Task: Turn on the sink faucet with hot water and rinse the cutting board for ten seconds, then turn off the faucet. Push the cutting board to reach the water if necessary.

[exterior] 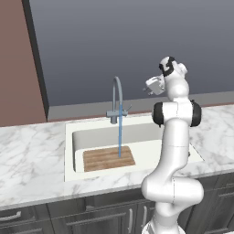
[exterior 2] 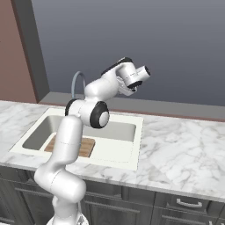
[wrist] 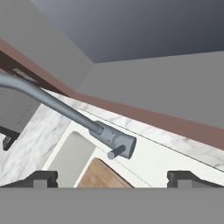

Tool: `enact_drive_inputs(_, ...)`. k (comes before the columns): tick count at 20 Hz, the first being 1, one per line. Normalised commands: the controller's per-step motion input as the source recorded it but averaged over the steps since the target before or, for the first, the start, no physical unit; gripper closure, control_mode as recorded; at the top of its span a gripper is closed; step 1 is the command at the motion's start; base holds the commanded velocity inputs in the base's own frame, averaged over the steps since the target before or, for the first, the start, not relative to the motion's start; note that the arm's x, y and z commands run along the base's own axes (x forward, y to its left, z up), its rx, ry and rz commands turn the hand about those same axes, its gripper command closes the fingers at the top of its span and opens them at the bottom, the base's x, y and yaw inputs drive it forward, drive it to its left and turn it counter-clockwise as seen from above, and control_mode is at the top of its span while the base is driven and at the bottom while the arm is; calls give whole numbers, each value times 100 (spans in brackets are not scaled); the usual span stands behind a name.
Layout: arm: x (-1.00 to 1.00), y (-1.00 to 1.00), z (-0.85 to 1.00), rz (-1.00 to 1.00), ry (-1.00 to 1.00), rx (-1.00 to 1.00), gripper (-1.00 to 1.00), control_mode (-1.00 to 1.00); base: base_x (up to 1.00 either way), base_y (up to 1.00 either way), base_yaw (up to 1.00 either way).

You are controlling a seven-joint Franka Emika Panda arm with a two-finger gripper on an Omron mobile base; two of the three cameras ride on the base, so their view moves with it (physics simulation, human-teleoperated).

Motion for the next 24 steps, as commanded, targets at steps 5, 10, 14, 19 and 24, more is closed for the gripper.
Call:
enact_drive_inputs(5,0,0,0,0,0,0,-100,-100,0,0,0)
enact_drive_inputs(10,0,0,0,0,0,0,-100,-100,0,0,0)
enact_drive_inputs(14,0,0,0,0,0,0,-100,-100,0,0,0)
enact_drive_inputs(19,0,0,0,0,0,0,-100,-100,0,0,0)
enact_drive_inputs(24,0,0,-1,0,0,0,-100,-100,0,0,0)
